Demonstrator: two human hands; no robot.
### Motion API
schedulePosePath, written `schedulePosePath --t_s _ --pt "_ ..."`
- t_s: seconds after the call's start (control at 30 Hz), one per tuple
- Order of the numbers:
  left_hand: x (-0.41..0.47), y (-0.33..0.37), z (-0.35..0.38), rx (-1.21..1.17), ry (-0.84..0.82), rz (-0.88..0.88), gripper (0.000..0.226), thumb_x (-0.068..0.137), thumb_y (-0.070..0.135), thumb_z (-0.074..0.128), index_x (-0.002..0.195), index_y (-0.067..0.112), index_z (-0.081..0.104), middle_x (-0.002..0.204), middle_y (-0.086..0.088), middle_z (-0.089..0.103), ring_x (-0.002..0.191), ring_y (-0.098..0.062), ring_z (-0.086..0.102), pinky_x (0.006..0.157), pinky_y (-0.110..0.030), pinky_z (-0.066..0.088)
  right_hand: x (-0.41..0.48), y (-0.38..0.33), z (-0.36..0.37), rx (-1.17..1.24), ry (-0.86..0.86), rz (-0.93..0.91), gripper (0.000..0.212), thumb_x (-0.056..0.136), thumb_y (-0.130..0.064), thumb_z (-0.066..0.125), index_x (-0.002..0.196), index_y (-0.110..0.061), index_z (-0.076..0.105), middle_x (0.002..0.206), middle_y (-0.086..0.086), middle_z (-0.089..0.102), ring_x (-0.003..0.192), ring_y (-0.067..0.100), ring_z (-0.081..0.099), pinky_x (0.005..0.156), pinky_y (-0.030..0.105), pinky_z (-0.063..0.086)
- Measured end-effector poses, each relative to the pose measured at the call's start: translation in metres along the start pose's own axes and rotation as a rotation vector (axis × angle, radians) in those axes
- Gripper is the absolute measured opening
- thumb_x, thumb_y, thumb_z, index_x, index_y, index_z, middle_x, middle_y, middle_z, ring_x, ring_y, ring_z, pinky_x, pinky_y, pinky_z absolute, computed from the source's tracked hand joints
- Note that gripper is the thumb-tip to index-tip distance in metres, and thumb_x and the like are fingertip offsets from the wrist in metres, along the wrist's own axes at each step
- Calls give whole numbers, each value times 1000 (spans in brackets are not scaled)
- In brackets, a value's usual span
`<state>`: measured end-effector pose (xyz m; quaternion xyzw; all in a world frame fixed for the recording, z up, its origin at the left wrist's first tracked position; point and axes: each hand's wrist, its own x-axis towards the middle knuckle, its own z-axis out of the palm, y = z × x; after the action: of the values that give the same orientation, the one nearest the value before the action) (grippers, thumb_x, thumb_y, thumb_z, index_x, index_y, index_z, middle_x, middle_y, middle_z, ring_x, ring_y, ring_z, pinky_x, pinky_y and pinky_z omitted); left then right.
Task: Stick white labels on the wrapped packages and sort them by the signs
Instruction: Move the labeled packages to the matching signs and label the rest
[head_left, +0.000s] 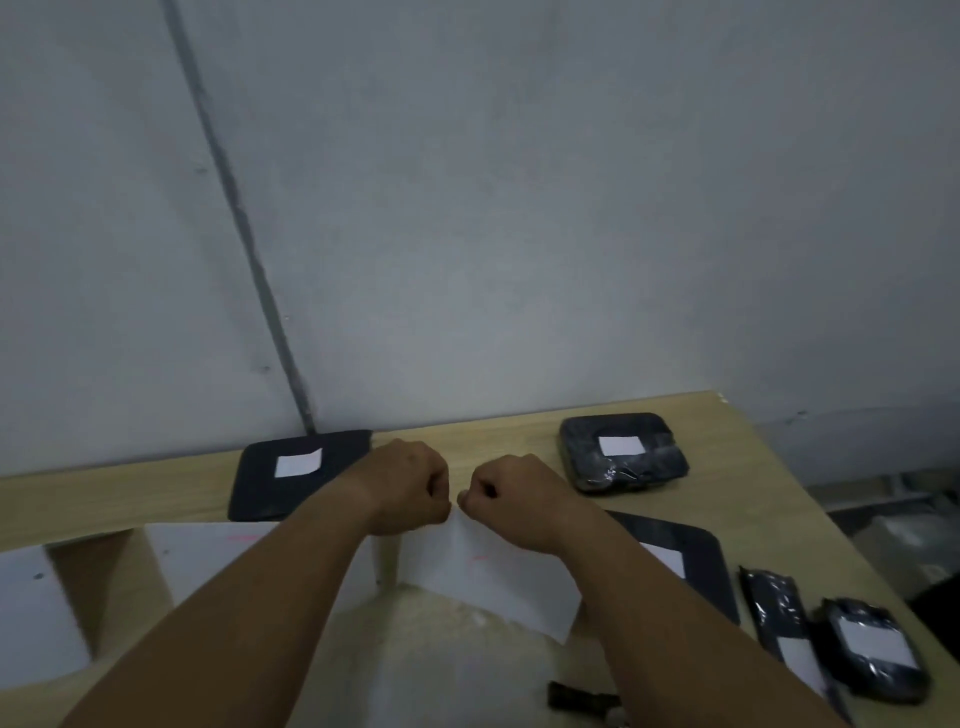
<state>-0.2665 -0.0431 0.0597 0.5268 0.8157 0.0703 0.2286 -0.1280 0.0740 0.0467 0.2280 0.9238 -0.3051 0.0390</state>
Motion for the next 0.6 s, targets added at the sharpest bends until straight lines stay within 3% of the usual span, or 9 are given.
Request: schedulePosePath --t_s 0.17,0.33,0.5,0.6 --pt "14 27 11 113 -87 -4 11 82 33 66 75 27 60 94 5 64 88 -16 62 77 -33 54 -18 23 -5 39 -4 -21 31 89 -39 55 72 -14 63 79 3 66 71 16 57 53 24 38" --pt "26 48 9 181 -140 0 15 84 41 65 80 29 58 94 7 55 87 -15 56 69 -27 43 -35 45 -14 84 65 44 35 88 -39 57 57 -23 52 67 -4 58 64 13 52 58 28 41" --pt "52 86 10 44 51 5 18 88 43 61 79 29 55 101 3 62 90 -18 56 77 -31 48 -50 96 -41 144 223 225 33 90 -43 57 62 -26 54 68 -9 58 66 10 56 56 26 40" --pt "76 112 27 -22 126 -2 19 89 46 59 94 28 60 111 0 65 100 -21 59 87 -35 51 -59 140 -59 49 263 386 28 91 -44 54 71 -27 61 76 -4 62 71 13 59 65 29 48"
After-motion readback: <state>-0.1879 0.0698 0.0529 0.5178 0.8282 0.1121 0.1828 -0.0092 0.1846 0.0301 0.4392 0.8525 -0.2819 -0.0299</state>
